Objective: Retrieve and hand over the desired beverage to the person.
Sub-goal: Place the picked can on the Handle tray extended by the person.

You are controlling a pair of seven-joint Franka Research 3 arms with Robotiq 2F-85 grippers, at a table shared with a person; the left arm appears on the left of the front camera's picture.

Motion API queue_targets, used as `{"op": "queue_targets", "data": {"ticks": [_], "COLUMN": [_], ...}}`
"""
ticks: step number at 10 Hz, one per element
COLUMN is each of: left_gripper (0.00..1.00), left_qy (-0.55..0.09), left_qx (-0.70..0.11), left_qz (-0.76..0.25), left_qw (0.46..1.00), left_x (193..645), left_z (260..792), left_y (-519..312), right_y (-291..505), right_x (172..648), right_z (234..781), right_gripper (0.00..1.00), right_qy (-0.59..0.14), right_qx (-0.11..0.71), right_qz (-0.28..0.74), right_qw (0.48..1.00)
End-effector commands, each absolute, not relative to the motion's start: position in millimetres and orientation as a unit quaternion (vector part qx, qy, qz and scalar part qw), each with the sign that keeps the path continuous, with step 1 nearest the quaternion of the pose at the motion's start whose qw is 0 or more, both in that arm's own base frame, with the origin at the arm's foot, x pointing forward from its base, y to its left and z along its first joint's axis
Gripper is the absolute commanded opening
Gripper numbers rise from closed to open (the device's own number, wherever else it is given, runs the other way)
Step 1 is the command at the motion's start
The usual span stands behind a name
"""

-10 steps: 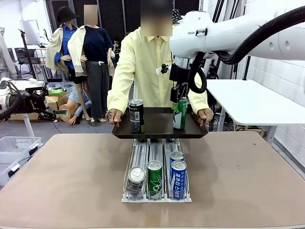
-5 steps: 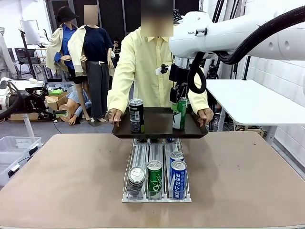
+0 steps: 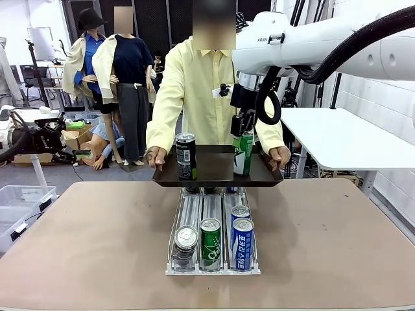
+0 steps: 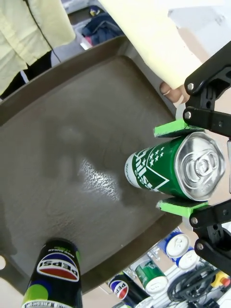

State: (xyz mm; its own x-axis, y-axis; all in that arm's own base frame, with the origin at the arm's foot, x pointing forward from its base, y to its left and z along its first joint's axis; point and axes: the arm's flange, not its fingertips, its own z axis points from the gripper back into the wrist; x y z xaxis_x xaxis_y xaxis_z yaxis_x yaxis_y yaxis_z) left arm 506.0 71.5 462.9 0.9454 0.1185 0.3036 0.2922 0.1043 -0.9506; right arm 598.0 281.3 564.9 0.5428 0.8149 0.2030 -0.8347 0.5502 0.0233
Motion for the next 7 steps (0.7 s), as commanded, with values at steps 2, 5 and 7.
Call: {"op": "queue_targets", "data": {"ticks": [2, 5, 7], "left_gripper": [1.00, 1.00, 1.00], "left_qy": [-0.157, -0.157, -0.157], "left_qx": [-0.663, -0.663, -0.663], "left_qz": [-0.059, -0.059, -0.059], "left_qw": [0.730, 0.730, 0.730], "left_x": [504, 504, 504], "left_z": [465, 465, 465], "left_y": [72, 72, 72], "right_y": [279, 276, 271], "right_x": [599, 597, 589], "right_z": [572, 578, 591], "right_gripper": [1.00, 1.00, 1.00], "right_qy": [-0.077, -0.080, -0.083], "right_qx": [0.071, 0.065, 0.053], "right_qz": [0.473, 0.469, 0.468], "right_qw": [0.875, 0.877, 0.878]}}
